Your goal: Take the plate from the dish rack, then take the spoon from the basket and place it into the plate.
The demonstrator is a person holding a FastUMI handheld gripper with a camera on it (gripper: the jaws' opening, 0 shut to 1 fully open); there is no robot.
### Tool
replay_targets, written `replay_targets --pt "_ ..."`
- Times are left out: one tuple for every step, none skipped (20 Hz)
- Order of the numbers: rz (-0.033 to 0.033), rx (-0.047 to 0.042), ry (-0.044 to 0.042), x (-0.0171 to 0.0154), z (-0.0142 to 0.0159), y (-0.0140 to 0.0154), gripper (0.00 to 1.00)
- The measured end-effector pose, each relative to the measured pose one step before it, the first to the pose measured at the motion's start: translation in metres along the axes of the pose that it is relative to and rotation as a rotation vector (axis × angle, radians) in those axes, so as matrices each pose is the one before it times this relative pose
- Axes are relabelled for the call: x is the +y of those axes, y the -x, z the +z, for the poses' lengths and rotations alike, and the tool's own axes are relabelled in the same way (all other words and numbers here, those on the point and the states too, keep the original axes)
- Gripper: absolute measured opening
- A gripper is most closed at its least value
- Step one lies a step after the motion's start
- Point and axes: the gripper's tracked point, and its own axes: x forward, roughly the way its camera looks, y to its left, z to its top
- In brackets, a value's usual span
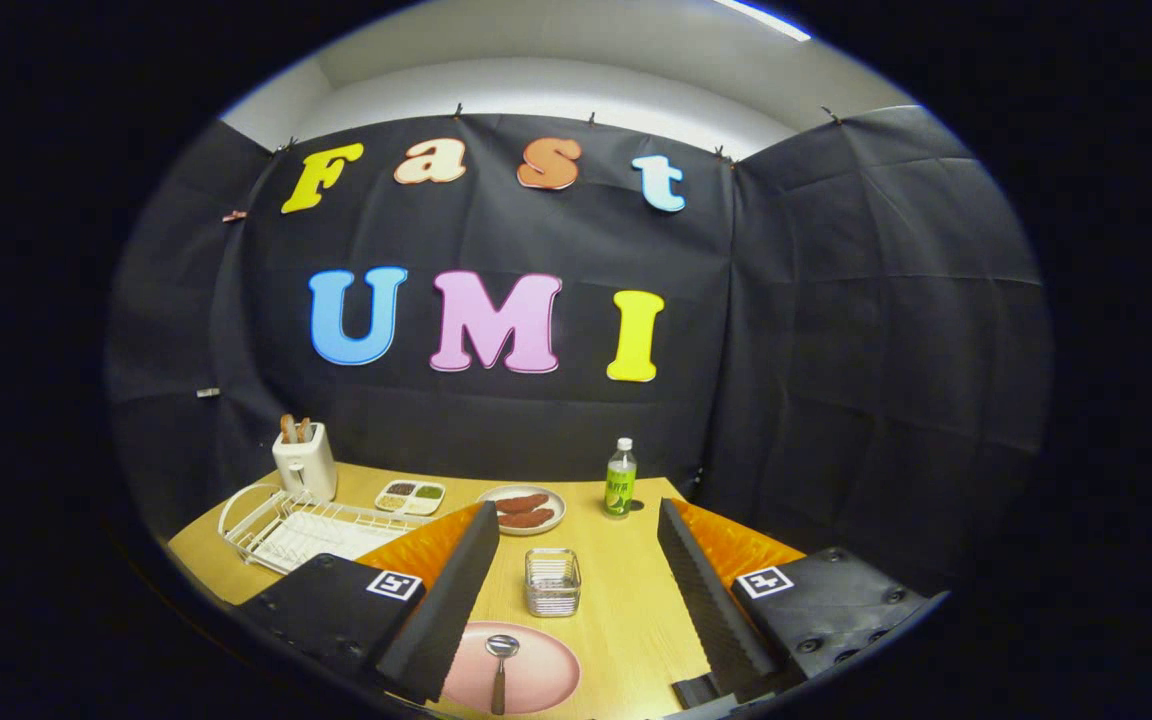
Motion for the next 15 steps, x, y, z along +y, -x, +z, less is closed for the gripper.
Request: replay_targets --pt "-0.01260 -0.01618 -0.01584 -0.00333 0.00916 0.00612 0.98" --pt "-0.01096 -0.01298 -0.01540 -0.00251 0.00700 0.00448 0.98" --pt "-0.00772 -0.00762 -0.01444 -0.00152 0.00509 0.00356 0.98" --pt "-0.00565 -0.00813 -0.01530 -0.00031 0.00535 0.00261 0.98" --pt "-0.00251 -0.00645 -0.01514 0.00042 0.00475 0.00170 0.98" --pt "0.00104 -0.00402 -0.01388 0.00160 0.00371 -0.00043 0.98" --pt "-0.00096 -0.00756 -0.00993 0.00071 0.00389 -0.00001 0.98" --pt "0.00007 -0.00681 -0.00562 0.00118 0.00344 -0.00183 0.98" --pt "0.00116 -0.00684 -0.00173 0.00180 0.00278 -0.00258 0.98" --pt "0.00299 0.00051 0.00009 0.00221 0.00008 -0.00277 0.99" --pt "0.00555 0.00304 -0.00075 0.00303 -0.00054 -0.00200 0.99" --pt "0.00763 0.00501 -0.00389 0.00374 0.00003 -0.00259 1.00" --pt "0.00689 0.00225 -0.00701 0.00373 0.00094 -0.00195 0.99" --pt "0.00587 0.00122 -0.00673 0.00345 0.00005 -0.00153 0.99" --pt "0.00478 0.00321 -0.00698 0.00264 -0.00082 -0.00137 0.99"
